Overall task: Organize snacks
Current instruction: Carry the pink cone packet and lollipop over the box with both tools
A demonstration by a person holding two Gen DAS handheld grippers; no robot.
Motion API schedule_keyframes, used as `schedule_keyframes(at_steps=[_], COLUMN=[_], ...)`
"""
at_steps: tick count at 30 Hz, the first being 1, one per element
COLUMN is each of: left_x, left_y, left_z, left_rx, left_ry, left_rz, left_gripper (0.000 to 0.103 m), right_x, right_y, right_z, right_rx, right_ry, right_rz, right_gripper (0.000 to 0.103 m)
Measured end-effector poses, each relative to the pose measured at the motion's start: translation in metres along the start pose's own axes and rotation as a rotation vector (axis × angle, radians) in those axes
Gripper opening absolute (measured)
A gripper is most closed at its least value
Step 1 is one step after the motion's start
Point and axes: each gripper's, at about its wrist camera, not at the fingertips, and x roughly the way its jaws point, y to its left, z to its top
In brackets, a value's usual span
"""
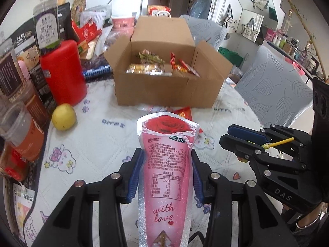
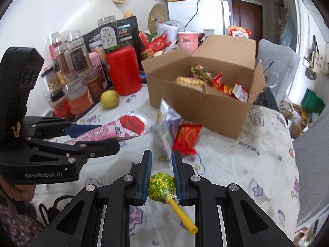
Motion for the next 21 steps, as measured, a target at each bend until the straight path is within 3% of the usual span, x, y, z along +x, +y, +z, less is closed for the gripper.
schedule_keyframes(at_steps=[9,21], left_x=[-0.015,0.001], left_y=[0.000,0.004], left_z=[0.039,0.105], left_rx=[0.036,0.059], left_ry=[-0.107,-0.191], left_rz=[0.011,-0.004], left_gripper=[0.043,0.043], right_x=[-0.009,-0.005], right_y=[-0.005,-0.027], right_z=[0.040,0.102], right_rx=[-0.026,-0.058], right_ry=[-0.070,-0.138], right_rz=[-0.009,-0.049], right_gripper=[0.020,0.020])
